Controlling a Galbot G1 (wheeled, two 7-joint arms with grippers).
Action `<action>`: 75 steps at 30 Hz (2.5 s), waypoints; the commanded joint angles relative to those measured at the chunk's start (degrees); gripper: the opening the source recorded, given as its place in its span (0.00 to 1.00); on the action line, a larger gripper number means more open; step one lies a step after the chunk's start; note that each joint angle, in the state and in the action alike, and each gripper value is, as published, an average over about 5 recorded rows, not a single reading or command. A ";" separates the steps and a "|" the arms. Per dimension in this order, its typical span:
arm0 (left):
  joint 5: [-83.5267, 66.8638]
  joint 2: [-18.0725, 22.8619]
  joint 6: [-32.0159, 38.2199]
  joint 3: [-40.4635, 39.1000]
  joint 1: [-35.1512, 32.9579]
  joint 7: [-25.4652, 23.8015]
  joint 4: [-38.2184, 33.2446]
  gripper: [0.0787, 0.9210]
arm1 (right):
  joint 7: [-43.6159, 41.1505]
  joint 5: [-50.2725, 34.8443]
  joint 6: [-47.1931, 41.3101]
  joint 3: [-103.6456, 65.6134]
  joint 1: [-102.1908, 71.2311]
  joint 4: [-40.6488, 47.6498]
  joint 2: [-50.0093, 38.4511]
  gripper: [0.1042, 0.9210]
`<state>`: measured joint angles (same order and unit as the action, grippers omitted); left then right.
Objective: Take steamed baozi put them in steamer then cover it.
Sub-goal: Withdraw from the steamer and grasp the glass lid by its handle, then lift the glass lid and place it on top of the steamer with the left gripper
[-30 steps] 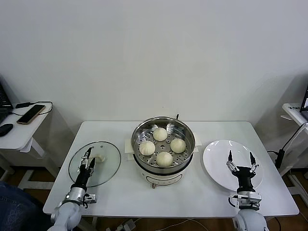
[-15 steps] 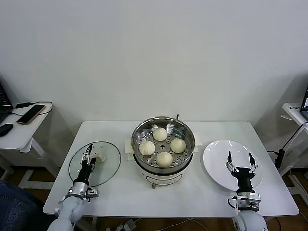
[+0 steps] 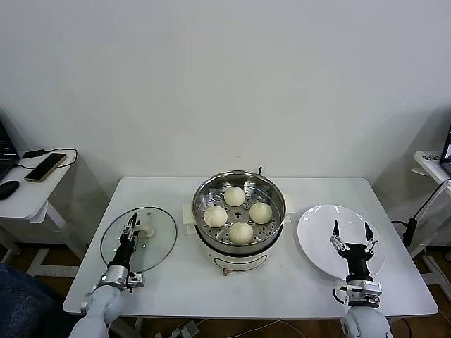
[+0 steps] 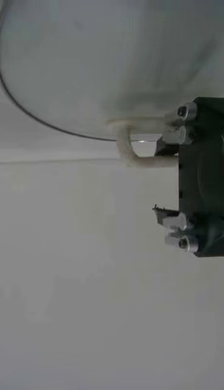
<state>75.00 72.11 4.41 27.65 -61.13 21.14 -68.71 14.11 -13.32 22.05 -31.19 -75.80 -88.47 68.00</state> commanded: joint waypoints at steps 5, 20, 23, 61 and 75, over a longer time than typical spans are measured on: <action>-1.45 -0.10 0.94 0.18 0.19 -0.01 0.07 0.27 | -0.17 0.09 0.05 0.00 0.13 -0.04 0.07 0.88; -12.41 -5.61 -3.12 5.44 -7.36 -3.99 -32.32 0.13 | -0.17 0.37 -0.05 0.25 0.37 -0.17 0.11 0.88; -15.24 -6.55 -5.81 4.59 -8.04 -6.83 -41.69 0.13 | -0.12 0.37 -0.20 0.21 0.50 -0.33 0.12 0.88; 17.15 12.10 -31.86 -37.21 8.84 -40.77 -37.62 0.13 | -0.43 0.58 -0.63 -1.64 1.34 1.62 1.69 0.88; 18.44 15.58 -34.09 -35.13 8.40 -41.99 -33.91 0.13 | -0.39 1.65 -1.69 -1.20 2.69 2.52 1.99 0.88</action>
<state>90.62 84.63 -27.67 -6.78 -53.41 -18.77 -105.83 13.70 -11.90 20.54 -32.42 -73.33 -86.28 69.92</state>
